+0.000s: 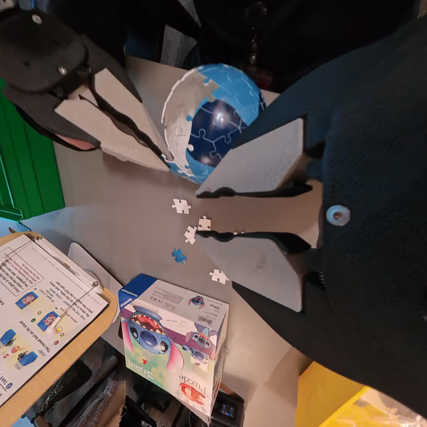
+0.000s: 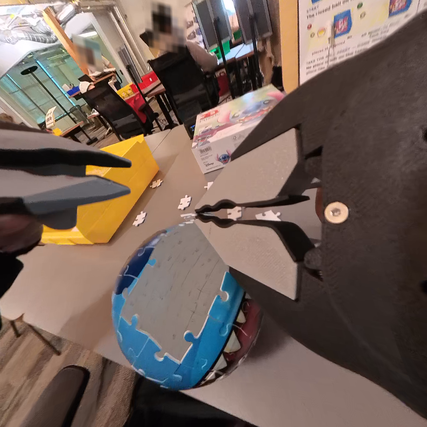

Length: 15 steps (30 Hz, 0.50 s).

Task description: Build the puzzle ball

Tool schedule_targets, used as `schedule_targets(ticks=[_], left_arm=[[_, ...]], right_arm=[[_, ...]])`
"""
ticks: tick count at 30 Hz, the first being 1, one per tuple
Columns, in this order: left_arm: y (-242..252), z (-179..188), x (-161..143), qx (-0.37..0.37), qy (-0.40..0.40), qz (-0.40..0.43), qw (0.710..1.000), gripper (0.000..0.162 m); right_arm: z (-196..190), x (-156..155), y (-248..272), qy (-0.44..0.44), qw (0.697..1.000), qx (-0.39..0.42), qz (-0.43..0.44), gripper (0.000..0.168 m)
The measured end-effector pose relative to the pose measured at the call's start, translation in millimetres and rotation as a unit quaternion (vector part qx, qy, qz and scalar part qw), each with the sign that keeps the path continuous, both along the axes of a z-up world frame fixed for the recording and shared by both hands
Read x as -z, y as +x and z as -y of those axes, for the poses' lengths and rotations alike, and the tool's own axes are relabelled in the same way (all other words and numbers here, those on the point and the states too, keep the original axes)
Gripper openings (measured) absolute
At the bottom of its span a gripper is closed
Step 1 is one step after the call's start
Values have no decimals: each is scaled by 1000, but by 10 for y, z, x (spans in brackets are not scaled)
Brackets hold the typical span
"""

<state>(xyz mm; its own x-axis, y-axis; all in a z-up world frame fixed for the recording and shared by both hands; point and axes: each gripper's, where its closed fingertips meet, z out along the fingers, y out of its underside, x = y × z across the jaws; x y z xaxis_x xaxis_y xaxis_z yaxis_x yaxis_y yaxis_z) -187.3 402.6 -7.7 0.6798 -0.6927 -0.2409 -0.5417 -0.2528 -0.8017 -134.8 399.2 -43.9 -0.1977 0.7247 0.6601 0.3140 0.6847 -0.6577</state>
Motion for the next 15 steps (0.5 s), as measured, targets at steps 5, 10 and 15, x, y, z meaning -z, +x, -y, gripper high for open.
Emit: schedule_targets(ticks=[5, 10, 15], left_arm=[[34, -99, 141, 35, -20, -10, 999, 20], [35, -235, 317, 49, -24, -17, 998, 22], [63, -289, 383, 66, -3, 11, 998, 22]], right_arm=[[41, 12, -2, 42, 999, -9, -1, 0], [67, 28, -20, 77, 997, -15, 1, 0], [80, 17, -23, 62, 998, -21, 2, 0]])
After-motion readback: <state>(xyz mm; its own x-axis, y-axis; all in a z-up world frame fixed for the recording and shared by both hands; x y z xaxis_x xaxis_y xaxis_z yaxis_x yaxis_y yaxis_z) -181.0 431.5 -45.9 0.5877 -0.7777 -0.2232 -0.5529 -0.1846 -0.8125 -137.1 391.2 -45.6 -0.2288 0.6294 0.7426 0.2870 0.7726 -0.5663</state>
